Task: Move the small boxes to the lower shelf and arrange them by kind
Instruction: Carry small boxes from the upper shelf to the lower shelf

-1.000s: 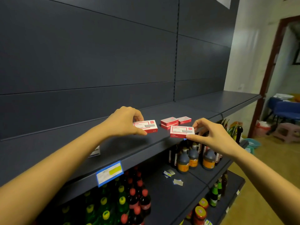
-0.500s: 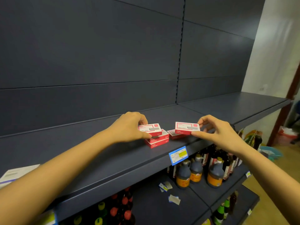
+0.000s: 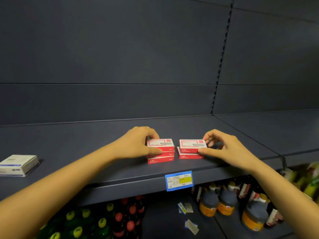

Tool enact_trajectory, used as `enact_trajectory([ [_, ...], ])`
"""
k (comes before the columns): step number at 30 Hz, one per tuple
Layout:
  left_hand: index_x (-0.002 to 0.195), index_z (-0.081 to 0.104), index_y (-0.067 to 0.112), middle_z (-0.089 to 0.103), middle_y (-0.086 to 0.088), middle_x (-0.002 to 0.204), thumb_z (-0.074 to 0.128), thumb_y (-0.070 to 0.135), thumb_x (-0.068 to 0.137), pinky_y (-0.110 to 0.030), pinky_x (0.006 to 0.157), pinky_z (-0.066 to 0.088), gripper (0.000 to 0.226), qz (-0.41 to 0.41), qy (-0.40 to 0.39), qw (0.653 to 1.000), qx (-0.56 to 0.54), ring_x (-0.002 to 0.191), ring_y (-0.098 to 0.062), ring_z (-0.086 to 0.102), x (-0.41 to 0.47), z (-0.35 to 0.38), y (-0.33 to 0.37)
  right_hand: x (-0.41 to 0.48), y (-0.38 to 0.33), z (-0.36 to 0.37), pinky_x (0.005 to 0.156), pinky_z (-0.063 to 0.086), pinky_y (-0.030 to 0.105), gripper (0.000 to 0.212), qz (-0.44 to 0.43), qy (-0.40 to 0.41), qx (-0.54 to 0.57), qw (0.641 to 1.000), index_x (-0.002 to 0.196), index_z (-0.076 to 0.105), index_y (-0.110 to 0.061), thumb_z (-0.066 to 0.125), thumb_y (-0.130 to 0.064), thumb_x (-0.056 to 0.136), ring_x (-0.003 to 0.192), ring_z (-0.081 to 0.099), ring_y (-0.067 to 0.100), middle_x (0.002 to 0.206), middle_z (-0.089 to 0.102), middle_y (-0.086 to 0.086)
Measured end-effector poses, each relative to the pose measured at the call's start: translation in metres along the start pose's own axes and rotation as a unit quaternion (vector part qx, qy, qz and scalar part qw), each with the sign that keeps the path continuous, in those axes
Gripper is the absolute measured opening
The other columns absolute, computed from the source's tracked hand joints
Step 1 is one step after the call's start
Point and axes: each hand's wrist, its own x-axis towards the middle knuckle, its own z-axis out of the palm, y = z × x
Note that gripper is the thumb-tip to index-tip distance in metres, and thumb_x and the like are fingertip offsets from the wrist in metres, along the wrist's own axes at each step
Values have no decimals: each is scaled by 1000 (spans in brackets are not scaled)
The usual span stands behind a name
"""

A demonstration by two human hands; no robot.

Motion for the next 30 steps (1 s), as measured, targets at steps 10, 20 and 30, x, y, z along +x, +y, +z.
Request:
enact_trajectory([
  [10,104,61,20,62,7,106,57,40,85,-30,81,43,27,-97,233,958,135,94,-12,52,-39,-15,4,29,-15,7,80,40,24,36,-109,-8,-65,992,97,53,-38,65,-56,68,97,51,3,101,53,-22],
  [20,113,59,16,60,-1,117,51,40,89,-35,86,42,34,-254,243,883,312,110,-21,51,-138,-53,-20,68,-120,81,82,39,27,31,-331,-47,-153,930,119,52,-34,51,-43,89,113,49,7,121,55,-18],
  [30,115,57,17,59,-1,117,49,44,88,-33,85,42,38,-375,232,824,354,108,-19,51,-281,-104,-52,62,-241,194,82,42,28,34,-417,-124,-122,892,121,50,-34,51,-44,89,115,49,7,125,54,-17],
])
